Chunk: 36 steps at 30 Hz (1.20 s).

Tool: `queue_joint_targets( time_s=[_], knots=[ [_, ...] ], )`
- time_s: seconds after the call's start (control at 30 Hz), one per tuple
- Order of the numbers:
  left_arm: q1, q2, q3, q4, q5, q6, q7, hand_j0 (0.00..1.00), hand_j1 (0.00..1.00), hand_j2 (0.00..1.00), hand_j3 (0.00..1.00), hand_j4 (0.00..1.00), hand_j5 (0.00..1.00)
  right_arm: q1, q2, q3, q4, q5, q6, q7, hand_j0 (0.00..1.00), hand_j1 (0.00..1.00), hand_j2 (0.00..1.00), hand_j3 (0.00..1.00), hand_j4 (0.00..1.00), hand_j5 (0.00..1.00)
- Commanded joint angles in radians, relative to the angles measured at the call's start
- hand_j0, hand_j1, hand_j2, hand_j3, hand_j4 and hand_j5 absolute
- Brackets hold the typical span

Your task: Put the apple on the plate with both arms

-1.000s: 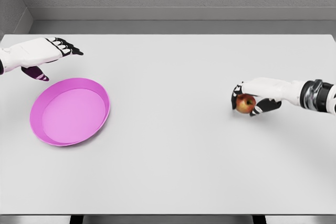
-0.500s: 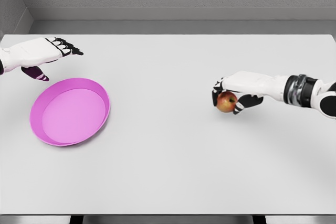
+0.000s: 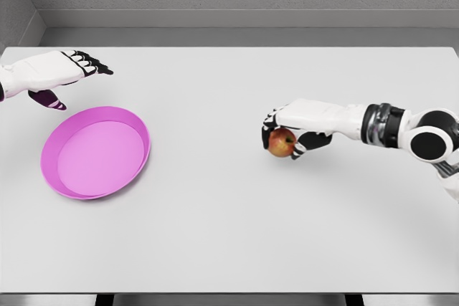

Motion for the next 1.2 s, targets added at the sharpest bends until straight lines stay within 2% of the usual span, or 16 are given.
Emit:
queue_joint_targets(
  time_s=[0.0, 0.43, 0.93, 0.97, 1.0, 1.17],
  knots=[
    [0.000, 0.001, 0.002, 0.000, 0.005, 0.001, 0.001, 1.00, 1.00, 1.00, 1.00, 1.00, 1.00, 0.000, 0.016, 0.001, 0.000, -0.003, -0.003, 0.000, 0.43, 0.43, 0.43, 0.43, 0.43, 0.43],
    [0.000, 0.001, 0.002, 0.000, 0.004, 0.001, 0.001, 1.00, 1.00, 1.00, 1.00, 1.00, 1.00, -0.044, 0.127, 0.059, 0.000, -0.005, -0.008, 0.000, 0.43, 0.43, 0.43, 0.43, 0.43, 0.43],
    [0.000, -0.001, 0.002, -0.004, 0.005, 0.001, -0.015, 1.00, 1.00, 1.00, 1.00, 1.00, 1.00, -0.086, 0.179, 0.111, 0.001, -0.005, 0.009, 0.000, 0.43, 0.43, 0.43, 0.43, 0.43, 0.43],
    [0.000, -0.001, 0.002, -0.004, 0.005, 0.001, -0.015, 1.00, 1.00, 1.00, 1.00, 1.00, 1.00, -0.086, 0.177, 0.111, 0.003, -0.005, 0.009, 0.000, 0.53, 0.53, 0.53, 0.53, 0.53, 0.53],
    [0.000, -0.001, 0.002, -0.004, 0.005, 0.001, -0.015, 1.00, 1.00, 1.00, 1.00, 1.00, 1.00, -0.086, 0.177, 0.110, 0.004, -0.005, 0.014, 0.000, 1.00, 1.00, 1.00, 1.00, 1.00, 1.00],
    [0.002, -0.001, 0.002, -0.007, 0.005, 0.001, -0.016, 1.00, 1.00, 1.00, 1.00, 1.00, 1.00, -0.086, 0.174, 0.108, 0.000, -0.005, 0.015, 0.000, 1.00, 1.00, 1.00, 1.00, 1.00, 1.00]
  ],
)
